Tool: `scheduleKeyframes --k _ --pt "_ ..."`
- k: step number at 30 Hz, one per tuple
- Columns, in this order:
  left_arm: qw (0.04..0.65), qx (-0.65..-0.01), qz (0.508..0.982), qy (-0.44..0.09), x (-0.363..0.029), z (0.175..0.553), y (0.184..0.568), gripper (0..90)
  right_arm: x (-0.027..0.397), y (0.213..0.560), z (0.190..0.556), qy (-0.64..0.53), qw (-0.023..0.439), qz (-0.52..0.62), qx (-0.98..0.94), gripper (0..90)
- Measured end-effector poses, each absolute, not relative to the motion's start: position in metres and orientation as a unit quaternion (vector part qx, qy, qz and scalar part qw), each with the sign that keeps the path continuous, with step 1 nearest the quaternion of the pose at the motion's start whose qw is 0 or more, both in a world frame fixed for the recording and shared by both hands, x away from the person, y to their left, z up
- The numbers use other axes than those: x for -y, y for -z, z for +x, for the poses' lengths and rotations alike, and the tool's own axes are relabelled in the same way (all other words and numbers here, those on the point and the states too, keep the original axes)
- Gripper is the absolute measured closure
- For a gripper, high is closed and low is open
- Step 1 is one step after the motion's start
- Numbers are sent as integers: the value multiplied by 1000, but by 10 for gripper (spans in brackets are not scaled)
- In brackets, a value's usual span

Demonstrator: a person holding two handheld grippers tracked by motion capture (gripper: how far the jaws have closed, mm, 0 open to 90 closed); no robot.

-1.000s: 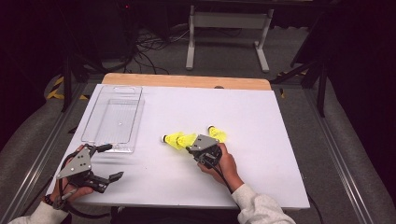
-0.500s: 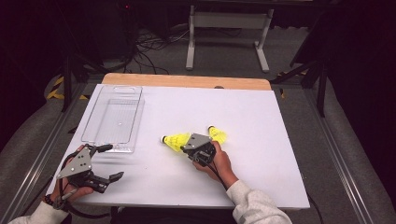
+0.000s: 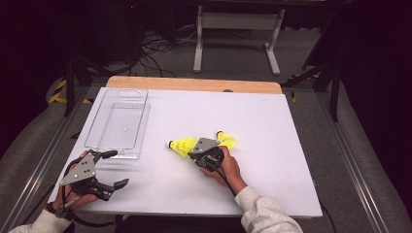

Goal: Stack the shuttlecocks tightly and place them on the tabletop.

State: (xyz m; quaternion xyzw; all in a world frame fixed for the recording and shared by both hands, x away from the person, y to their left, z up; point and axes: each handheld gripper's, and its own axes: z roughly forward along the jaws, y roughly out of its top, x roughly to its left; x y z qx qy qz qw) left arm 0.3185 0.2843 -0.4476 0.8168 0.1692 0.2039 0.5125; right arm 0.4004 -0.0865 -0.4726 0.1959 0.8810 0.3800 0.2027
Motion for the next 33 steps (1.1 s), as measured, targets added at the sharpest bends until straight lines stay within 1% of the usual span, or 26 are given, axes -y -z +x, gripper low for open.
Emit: scheduleKeyframes --k 4,7,10,12,26,30,33 --pt "513 -169 817 -204 -285 319 447 49 87 473 401 -378 203 196 -881 813" --pt "513 -168 817 -204 -285 318 447 49 88 473 401 -380 203 201 -880 808" --pt "513 -169 817 -204 -285 318 447 49 89 470 399 -381 209 199 -879 778" --pt "512 -169 817 -204 -285 318 447 49 90 469 398 -383 204 201 -878 763" --pt "512 -169 817 -205 -285 318 447 49 92 461 390 -388 211 189 -877 712" --pt "513 -170 816 -206 -285 318 447 49 98 455 388 -394 215 189 -874 683" --pt "512 -169 817 -206 -285 318 447 49 99 453 386 -397 214 188 -873 682"
